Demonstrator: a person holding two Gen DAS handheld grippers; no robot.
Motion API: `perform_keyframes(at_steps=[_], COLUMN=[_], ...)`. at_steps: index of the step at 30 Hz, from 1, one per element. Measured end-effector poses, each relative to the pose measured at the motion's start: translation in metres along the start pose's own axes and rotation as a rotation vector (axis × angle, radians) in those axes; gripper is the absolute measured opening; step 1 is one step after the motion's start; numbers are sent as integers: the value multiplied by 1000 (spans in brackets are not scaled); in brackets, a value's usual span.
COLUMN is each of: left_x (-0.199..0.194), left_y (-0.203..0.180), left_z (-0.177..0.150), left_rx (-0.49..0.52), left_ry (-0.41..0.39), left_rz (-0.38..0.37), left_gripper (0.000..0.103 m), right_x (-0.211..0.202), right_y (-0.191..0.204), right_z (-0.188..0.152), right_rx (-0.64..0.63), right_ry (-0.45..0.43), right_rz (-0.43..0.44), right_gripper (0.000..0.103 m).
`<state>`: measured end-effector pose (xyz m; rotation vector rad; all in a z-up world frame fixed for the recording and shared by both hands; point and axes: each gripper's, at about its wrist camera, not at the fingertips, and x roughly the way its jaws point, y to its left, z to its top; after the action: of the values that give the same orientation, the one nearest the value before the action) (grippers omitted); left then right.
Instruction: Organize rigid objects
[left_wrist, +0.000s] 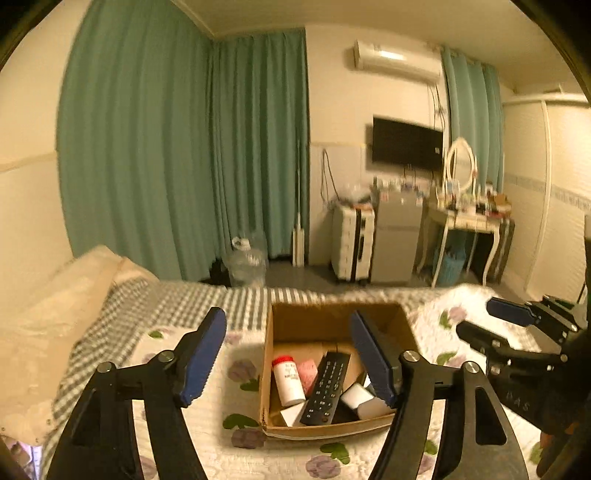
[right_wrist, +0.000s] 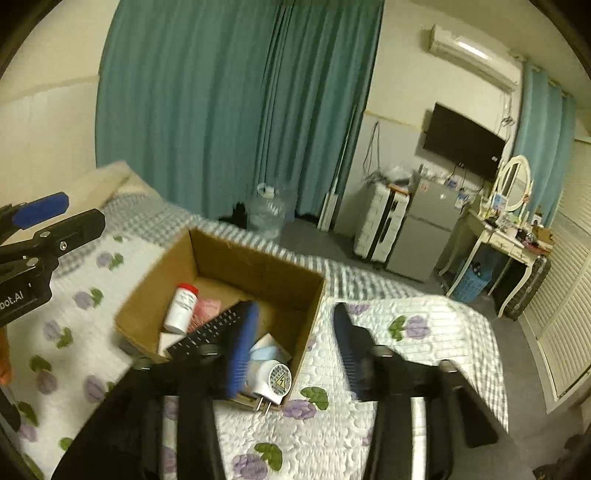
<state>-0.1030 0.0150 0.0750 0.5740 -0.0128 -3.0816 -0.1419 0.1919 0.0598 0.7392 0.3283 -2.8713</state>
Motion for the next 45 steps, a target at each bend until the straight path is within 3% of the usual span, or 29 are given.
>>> perform_keyframes(at_steps=[2,4,12,19,22,31,36,45], left_x=[-18,-35,-85,-87,-76,-35,-27,-28], left_y=[1,3,2,3,0,-4,-10,-15], left_z=[6,10,14,-19,-39,-79,-92,-95], left_rx=[-15,-31,5,-29,-23,-28,-9,-1], left_ry=[-18,-36,-117,-145,-169,-71,-23,-10], left_rz=[21,19,28,12,73,49,44,46], left_gripper=[78,78,80,80,80,80,80,80], right_x=[-25,-46,-98,-96,-78,-33,-29,-32], right_y=[1,2,3,2,8,11,5,7], right_z=[5,8,7,-31,-50,-78,-85,-84], right_rx=[3,9,108,227,216,199,221,213], right_ry=[-31,-61,-139,-218,-237,-170,-154,-147], right_rz=[-9,-18,-34,9,-12,-12,-10,-22], right_gripper=[60,79,102,103,103,103,103,103])
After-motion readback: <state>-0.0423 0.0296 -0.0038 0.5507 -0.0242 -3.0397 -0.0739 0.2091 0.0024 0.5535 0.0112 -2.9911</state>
